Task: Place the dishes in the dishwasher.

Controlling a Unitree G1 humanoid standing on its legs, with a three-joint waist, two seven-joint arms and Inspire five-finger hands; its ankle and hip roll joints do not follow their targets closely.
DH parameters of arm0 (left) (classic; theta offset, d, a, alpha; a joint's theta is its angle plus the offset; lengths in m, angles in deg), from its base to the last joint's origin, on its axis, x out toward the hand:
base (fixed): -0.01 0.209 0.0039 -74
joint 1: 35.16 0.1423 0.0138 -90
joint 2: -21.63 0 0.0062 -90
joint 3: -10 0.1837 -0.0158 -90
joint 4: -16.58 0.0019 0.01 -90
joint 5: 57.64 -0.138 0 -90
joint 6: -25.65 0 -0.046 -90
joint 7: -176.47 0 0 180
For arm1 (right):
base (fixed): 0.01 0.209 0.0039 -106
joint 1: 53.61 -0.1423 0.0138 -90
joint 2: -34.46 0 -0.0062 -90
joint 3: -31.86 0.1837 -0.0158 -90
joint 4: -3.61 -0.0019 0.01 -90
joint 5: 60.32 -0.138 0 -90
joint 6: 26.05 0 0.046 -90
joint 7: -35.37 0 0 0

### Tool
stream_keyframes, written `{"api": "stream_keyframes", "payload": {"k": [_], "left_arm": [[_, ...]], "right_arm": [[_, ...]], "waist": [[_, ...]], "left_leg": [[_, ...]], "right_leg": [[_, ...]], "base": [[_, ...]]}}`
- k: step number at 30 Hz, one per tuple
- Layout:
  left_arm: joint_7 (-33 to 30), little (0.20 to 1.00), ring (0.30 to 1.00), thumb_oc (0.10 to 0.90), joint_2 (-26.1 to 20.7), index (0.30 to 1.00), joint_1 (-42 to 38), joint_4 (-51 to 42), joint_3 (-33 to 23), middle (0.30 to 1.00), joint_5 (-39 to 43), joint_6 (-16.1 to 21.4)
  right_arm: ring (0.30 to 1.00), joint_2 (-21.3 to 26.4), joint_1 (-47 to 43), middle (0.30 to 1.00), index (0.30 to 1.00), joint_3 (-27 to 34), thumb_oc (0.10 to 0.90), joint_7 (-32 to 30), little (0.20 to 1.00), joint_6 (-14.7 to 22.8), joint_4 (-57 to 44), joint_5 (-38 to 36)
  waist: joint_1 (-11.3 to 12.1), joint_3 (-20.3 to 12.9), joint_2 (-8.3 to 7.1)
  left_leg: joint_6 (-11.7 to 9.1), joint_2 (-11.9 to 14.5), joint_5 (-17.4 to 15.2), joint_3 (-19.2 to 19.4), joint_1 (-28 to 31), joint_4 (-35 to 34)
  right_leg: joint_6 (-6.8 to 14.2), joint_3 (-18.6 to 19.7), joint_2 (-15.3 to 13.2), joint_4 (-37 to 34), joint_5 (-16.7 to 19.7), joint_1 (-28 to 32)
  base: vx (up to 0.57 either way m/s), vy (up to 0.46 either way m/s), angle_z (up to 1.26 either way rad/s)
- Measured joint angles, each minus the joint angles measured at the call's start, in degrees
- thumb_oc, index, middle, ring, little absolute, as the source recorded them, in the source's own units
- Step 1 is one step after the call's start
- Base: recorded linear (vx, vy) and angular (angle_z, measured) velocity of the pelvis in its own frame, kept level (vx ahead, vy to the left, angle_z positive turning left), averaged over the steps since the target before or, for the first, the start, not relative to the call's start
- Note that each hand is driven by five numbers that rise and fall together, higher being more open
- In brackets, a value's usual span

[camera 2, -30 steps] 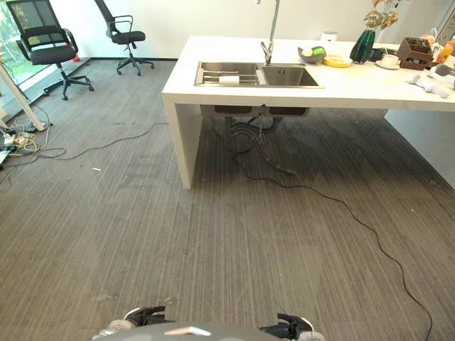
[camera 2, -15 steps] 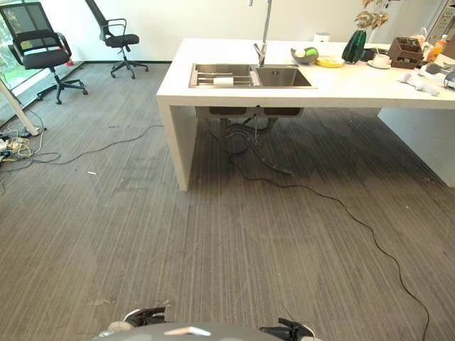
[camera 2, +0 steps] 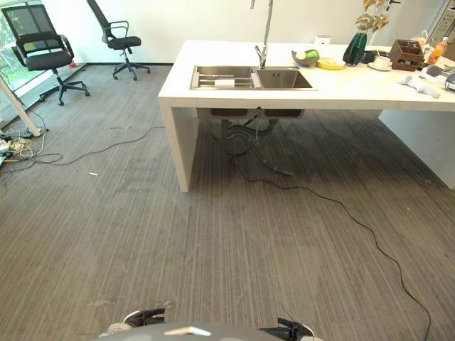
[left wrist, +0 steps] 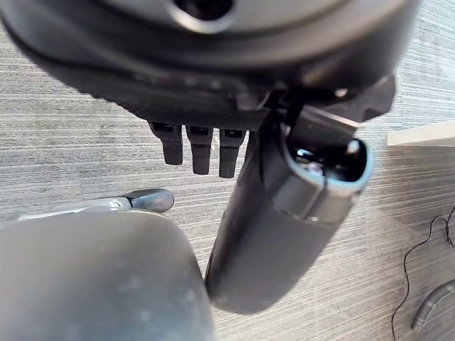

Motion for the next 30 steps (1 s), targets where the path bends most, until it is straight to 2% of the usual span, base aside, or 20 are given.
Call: {"api": "stream_keyframes", "payload": {"k": [9,12,16,18,19,20,21,22,23,24,25,26,27,28,29,30], "left_arm": [[-0.01,0.9,0.9,0.8,0.17,0.9,-1.01,0.07,-0.04,0.9,0.91,-0.01],[-0.04,0.9,0.9,0.8,0.05,0.9,-2.34,0.93,0.8,0.9,0.68,-0.08],[-0.07,0.9,0.9,0.8,0.02,0.9,-2.27,1.16,-0.3,0.9,0.76,-0.07],[-0.11,0.9,0.9,0.8,-0.01,0.9,-2.26,1.24,-0.32,0.9,0.79,-0.07],[-0.14,0.9,0.9,0.8,-0.24,0.9,-2.39,1.2,-0.48,0.9,0.88,-0.05],[-0.14,0.9,0.9,0.8,-0.24,0.9,-2.39,1.2,-0.48,0.9,0.88,-0.05],[0.25,0.9,0.9,0.8,-3.34,0.9,-3.9,0.6,-5.56,0.9,3.63,1.36],[0.25,0.9,0.9,0.8,-3.34,0.9,-3.9,0.6,-5.56,0.9,3.63,1.36],[-0.23,0.9,0.9,0.8,-2.82,0.9,-6.35,-4.29,-5.99,0.9,7.1,0.94],[1.6,0.9,0.9,0.8,-1.59,0.9,-7.88,-14.11,-4.76,0.9,10.91,4.27],[1.35,0.9,0.9,0.8,-2.46,0.9,-9.29,-13.79,-3.46,0.9,11.39,4.85],[0.83,0.9,0.9,0.8,-2.75,0.9,-11.05,-11.72,-2.5,0.9,9.81,4.77],[0.25,0.9,0.9,0.8,-0.8,0.9,-11.61,-10.77,-2.0,0.9,9.3,4.7],[-0.26,0.9,0.9,0.8,0.61,0.9,-10.61,-6.22,-0.7,0.9,8.69,3.98],[-0.88,0.9,0.9,0.8,3.05,0.9,-10.26,-3.65,-1.7,0.9,9.59,3.65],[-1.05,0.9,0.9,0.8,4.42,0.9,-9.85,-2.61,-2.67,0.9,9.8,3.17]], "right_arm": [[0.9,0.55,-1.04,0.9,0.9,-0.01,0.8,0.03,0.9,-0.02,-1.06,2.05],[0.9,0.9,-2.43,0.9,0.9,0.05,0.8,-0.05,0.9,0.24,-1.44,2.12],[0.9,0.84,-2.42,0.9,0.9,0.09,0.8,0.12,0.9,0.24,-1.43,2.12],[0.9,0.8,-2.45,0.9,0.9,0.06,0.8,0.23,0.9,0.23,-1.41,2.13],[0.9,0.66,-2.65,0.9,0.9,-0.01,0.8,0.38,0.9,0.17,-1.42,2.12],[0.9,0.66,-2.65,0.9,0.9,-0.01,0.8,0.38,0.9,0.17,-1.42,2.12],[0.9,-2.44,-5.3,0.9,0.9,-0.03,0.8,0.82,0.9,0.19,-1.82,2.11],[0.9,-2.44,-5.3,0.9,0.9,-0.03,0.8,0.82,0.9,0.19,-1.82,2.11],[0.9,-1.21,-3.35,0.9,0.9,-0.5,0.8,0.56,0.9,0.69,-3.85,2.07],[0.9,-0.27,-2.21,0.9,0.9,-0.53,0.8,0.4,0.9,1.2,-3.59,2.0],[0.9,-1.25,-3.63,0.9,0.9,-0.93,0.8,0.33,0.9,0.39,-1.44,2.07],[0.9,-1.84,-5.73,0.9,0.9,0.39,0.8,0.54,0.9,0.3,2.61,2.1],[0.9,-0.49,-6.65,0.9,0.9,0.51,0.8,0.62,0.9,0.05,3.9,2.08],[0.9,3.57,-8.81,0.9,0.9,-2.27,0.8,0.23,0.9,0.03,3.81,2.29],[0.9,5.16,-8.05,0.9,0.9,-2.16,0.8,-0.02,0.9,0.23,3.85,2.32],[0.9,6.04,-6.86,0.9,0.9,-2.3,0.8,-0.09,0.9,0.45,3.96,2.33]], "waist": [[-0.11,1.3,0.31],[-1.54,2.44,0.46],[-1.6,2.43,0.17],[-1.63,2.55,0.08],[-1.79,2.85,-0.32],[-1.79,2.85,-0.32],[0.21,4.86,-6.45],[0.21,4.86,-6.45],[4.56,7.02,-7.73],[9.38,10.33,-6.71],[8.98,10.97,-8.42],[7.71,10.21,-8.37],[7.25,9.87,-4.82],[8.86,8.29,-1.7],[8.42,7.36,1.06],[7.94,6.49,2.54]], "left_leg": [[0.06,-0.15,0.02,-1.42,-1.64,-0.07],[0.1,-0.14,0.41,-2.99,-2.14,-0.03],[0.05,-0.02,0.4,-3.03,-1.9,0.24],[-0.15,0.17,0.33,-2.97,-1.78,0.25],[-1.73,0.61,-0.58,-2.68,-2.58,1.68],[-1.73,0.61,-0.58,-2.68,-2.58,1.68],[-7.31,0.18,-3.52,-0.73,-17.12,28.66],[-7.31,0.18,-3.52,-0.73,-17.12,28.66],[-8.31,1.18,4.71,-3.49,-32.02,53.95],[-6.73,1.06,9.15,-3.93,-48.3,77.77],[-6.97,0.54,5.01,-0.95,-48.98,70.19],[-6.5,2.51,1.25,5.25,-46.43,49.91],[-5.0,5.7,1.36,6.88,-44.86,38.57],[-6.39,5.76,2.7,6.83,-42.07,19.69],[-7.07,5.65,1.42,6.47,-40.34,13.89],[-6.54,5.08,1.3,7.01,-39.17,12.68]], "right_leg": [[0.11,-1.68,-0.13,0.56,-0.21,-0.82],[0.08,-3.14,-0.16,2.9,-1.34,-2.34],[0.02,-3.35,-0.11,2.83,-1.7,-2.2],[-0.12,-3.3,0.07,3.16,-2.08,-2.29],[-0.68,-3.33,0.48,4.99,-3.3,-3.37],[-0.68,-3.33,0.48,4.99,-3.3,-3.37],[-6.18,-3.28,0.07,15.39,-8.39,-10.74],[-6.18,-3.28,0.07,15.39,-8.39,-10.74],[-8.9,-3.42,0.68,17.08,-8.22,-11.09],[-6.94,-3.62,0.48,17.88,-9.78,-10.35],[-3.85,-2.51,0.01,14.24,-10.35,-7.85],[10.61,-4.08,-0.62,8.87,-13.43,-4.78],[10.92,-3.87,0.62,13.13,-15.6,-5.09],[5.12,4.17,-5.28,20.83,-18.15,-4.48],[0.74,1.75,-4.98,17.2,-15.71,-2.0],[0.17,0.45,-4.27,14.77,-14.78,0.23]], "base": [[0.03,0.024,0.09],[0.07,-0.032,0.21],[0.04,-0.07,0.05],[0.03,-0.168,-0.02],[0.02,-0.125,-0.02],[0.2,-0.511,-0.32],[0.18,-0.386,-0.3],[0.17,-0.38,-0.3],[0.46,0.003,-0.03],[0.47,0.006,0.22],[0.67,0.034,0.47],[0.39,0.06,0.42],[0.55,0.061,-0.75],[0.49,0.038,-1.16],[0.45,0.054,-0.99],[0.59,0.065,0.07]]}}
